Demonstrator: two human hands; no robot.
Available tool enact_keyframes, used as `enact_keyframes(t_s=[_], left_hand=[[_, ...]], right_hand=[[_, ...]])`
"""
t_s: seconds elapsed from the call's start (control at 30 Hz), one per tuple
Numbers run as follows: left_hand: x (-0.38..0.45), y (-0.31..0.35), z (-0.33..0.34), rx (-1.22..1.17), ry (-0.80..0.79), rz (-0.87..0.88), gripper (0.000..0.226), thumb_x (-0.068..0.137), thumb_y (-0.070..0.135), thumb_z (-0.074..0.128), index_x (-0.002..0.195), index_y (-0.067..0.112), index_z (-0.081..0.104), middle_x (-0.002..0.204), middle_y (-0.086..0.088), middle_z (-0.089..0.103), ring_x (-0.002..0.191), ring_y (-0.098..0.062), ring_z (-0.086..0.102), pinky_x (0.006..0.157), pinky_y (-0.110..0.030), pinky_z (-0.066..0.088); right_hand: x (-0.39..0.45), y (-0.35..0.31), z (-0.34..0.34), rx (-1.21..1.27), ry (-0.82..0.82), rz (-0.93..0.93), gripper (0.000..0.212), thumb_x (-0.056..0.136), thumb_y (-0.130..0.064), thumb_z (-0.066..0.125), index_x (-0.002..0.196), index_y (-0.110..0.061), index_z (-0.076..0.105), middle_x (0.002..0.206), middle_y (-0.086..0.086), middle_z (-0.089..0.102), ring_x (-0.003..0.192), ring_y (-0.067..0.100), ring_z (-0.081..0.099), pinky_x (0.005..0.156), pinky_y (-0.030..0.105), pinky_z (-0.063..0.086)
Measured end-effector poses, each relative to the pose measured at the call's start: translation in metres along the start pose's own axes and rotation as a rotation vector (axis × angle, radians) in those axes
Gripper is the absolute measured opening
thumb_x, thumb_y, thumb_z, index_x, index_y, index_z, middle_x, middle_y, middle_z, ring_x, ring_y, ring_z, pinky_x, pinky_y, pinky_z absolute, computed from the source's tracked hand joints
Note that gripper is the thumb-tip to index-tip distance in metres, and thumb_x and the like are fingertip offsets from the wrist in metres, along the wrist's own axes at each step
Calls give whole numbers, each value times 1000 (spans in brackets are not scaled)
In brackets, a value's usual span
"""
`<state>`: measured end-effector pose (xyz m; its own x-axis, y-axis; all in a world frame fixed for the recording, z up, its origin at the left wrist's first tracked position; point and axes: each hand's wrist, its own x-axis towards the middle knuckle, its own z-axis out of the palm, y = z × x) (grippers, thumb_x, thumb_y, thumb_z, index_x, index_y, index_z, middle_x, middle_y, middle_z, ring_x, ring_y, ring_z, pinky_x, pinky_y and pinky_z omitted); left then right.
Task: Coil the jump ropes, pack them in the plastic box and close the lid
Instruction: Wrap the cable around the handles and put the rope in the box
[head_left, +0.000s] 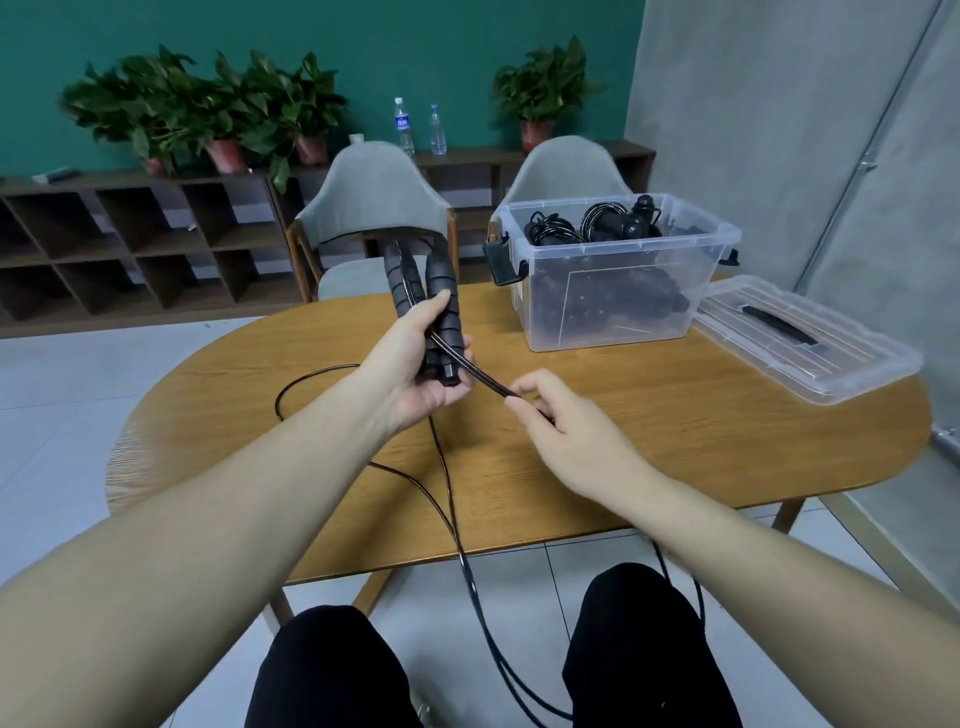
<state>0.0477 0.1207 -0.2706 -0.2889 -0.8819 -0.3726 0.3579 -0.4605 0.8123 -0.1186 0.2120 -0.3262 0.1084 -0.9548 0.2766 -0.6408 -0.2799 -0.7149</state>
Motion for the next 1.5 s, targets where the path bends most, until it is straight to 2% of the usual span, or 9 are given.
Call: enact_keyframes(t_s=[0.3,0.43,0.6,0.7,0.8,1.0,1.13,1.3,1.5], left_hand=[[-10,-12,-15,158,-331,-143,46,81,16,72,124,9,60,98,-11,66,76,-22,59,57,-30,52],[-15,-10,-17,430,-511,-240,59,81,15,69,137,8,54,116,-14,67,83,-27,66,64,-31,57],[-22,-10,-7,997,-658,-253,52,84,14,63,133,11,47,110,-15,72,74,-20,62,62,-27,50],[-24,-11,-3,1222,-676,-268,56,81,15,65,133,21,45,98,-7,70,71,-17,60,61,-27,50],[-24,-12,-3,1545,-683,-278,49,90,8,62,130,33,49,94,-2,65,67,-15,58,62,-27,52],[-12,-22,-5,1889,-324,-226,36,91,16,54,126,15,47,75,-7,58,50,-20,54,46,-26,48],[-3,-18,-7,1771,-169,-116,34,89,21,54,121,9,49,76,-10,62,48,-22,54,44,-25,45],[5,-7,-18,1146,-77,-122,31,89,12,58,118,8,54,85,-12,69,50,-20,56,44,-22,44],[-1,-4,-30,581,-267,-191,24,88,10,69,110,8,59,94,-11,65,61,-22,66,46,-25,55]], right_hand=[[-3,27,-37,-23,-106,101,15,95,-48,57,90,-39,67,69,-28,61,66,-7,54,67,20,37],[6,35,-57,-91,-183,158,40,80,-65,64,74,-26,68,67,-2,61,59,3,49,65,27,41],[16,27,-71,-275,-341,73,27,83,-49,73,78,-23,70,74,-13,68,69,4,61,71,27,51],[22,23,-81,-414,-414,43,19,86,-29,70,70,-24,62,72,-7,66,70,11,61,66,31,49],[30,23,-95,-388,-361,84,36,83,-45,74,66,-18,58,62,-7,55,61,10,48,60,30,40],[34,2,-97,-253,-229,131,49,85,-60,65,60,-21,51,53,-11,46,47,2,39,59,25,37],[30,-23,-82,-194,-129,59,47,92,-59,56,71,-18,61,60,-7,53,51,4,44,59,25,40],[11,-33,-50,-136,-202,-52,44,105,-46,32,81,-19,57,54,-15,47,52,1,44,58,25,37],[-6,2,-18,-161,-324,-16,37,104,-48,31,83,-27,51,62,-18,52,59,4,46,66,33,42]])
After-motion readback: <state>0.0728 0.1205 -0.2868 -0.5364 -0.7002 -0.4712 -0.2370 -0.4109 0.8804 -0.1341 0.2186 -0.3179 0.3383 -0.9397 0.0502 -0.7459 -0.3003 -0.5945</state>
